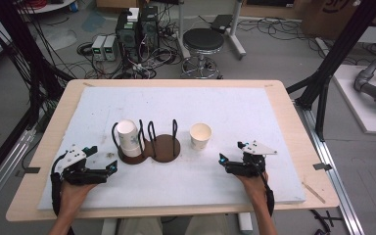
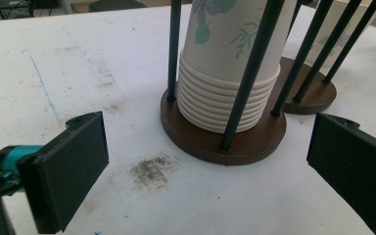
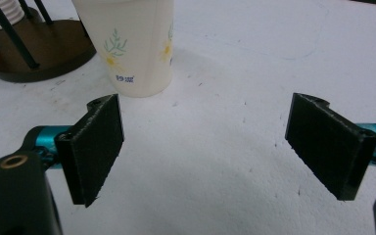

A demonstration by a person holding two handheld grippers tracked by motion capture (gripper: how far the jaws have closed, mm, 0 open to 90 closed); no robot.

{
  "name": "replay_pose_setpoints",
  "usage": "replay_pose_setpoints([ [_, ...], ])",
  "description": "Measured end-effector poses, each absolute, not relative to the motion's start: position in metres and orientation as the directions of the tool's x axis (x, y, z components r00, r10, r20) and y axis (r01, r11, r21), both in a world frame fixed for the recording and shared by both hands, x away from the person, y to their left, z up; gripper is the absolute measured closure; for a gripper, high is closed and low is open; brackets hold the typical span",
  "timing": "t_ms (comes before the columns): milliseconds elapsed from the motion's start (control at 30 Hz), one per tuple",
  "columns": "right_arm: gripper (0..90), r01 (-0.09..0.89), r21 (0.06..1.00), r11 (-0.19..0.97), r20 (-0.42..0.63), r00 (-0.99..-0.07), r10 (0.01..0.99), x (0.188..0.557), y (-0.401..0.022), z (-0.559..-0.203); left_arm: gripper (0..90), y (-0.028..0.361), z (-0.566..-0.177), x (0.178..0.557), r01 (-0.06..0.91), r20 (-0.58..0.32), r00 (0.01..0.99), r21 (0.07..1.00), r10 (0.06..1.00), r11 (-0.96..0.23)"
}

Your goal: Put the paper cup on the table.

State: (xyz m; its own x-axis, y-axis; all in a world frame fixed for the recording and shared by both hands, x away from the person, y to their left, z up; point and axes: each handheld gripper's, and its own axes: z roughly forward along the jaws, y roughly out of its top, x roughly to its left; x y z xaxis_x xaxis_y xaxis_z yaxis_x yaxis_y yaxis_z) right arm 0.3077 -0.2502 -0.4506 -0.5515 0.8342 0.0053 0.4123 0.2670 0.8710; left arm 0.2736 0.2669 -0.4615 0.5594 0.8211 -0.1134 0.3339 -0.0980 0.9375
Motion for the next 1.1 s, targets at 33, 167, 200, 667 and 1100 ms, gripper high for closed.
replay_pose_setpoints([
  [33, 14.9, 0.409, 0.873, 0.267, 0.003, -0.551, 0.834, 0.3072, -0.2499, -0.4506, 1.7, 0.2670, -0.4616, 0.2733, 0.331, -0.113, 0.559, 0.939, 0.821, -0.097],
  [167, 14.9, 0.405, 0.874, 0.267, 0.002, -0.553, 0.833, 0.3072, -0.2509, -0.4507, 1.7, 0.2677, -0.4616, 0.2723, 0.323, -0.110, 0.560, 0.942, 0.821, -0.094],
  [200, 14.9, 0.406, 0.874, 0.266, 0.003, -0.553, 0.833, 0.3071, -0.2511, -0.4507, 1.8, 0.2678, -0.4616, 0.2723, 0.323, -0.112, 0.560, 0.942, 0.821, -0.092],
  [667, 14.9, 0.398, 0.875, 0.276, -0.008, -0.557, 0.830, 0.3055, -0.2505, -0.4510, 1.8, 0.2692, -0.4619, 0.2708, 0.313, -0.119, 0.555, 0.947, 0.823, -0.074],
  [1100, 14.9, 0.406, 0.873, 0.271, -0.004, -0.549, 0.836, 0.3051, -0.2506, -0.4510, 1.8, 0.2691, -0.4619, 0.2708, 0.313, -0.118, 0.552, 0.947, 0.825, -0.074],
])
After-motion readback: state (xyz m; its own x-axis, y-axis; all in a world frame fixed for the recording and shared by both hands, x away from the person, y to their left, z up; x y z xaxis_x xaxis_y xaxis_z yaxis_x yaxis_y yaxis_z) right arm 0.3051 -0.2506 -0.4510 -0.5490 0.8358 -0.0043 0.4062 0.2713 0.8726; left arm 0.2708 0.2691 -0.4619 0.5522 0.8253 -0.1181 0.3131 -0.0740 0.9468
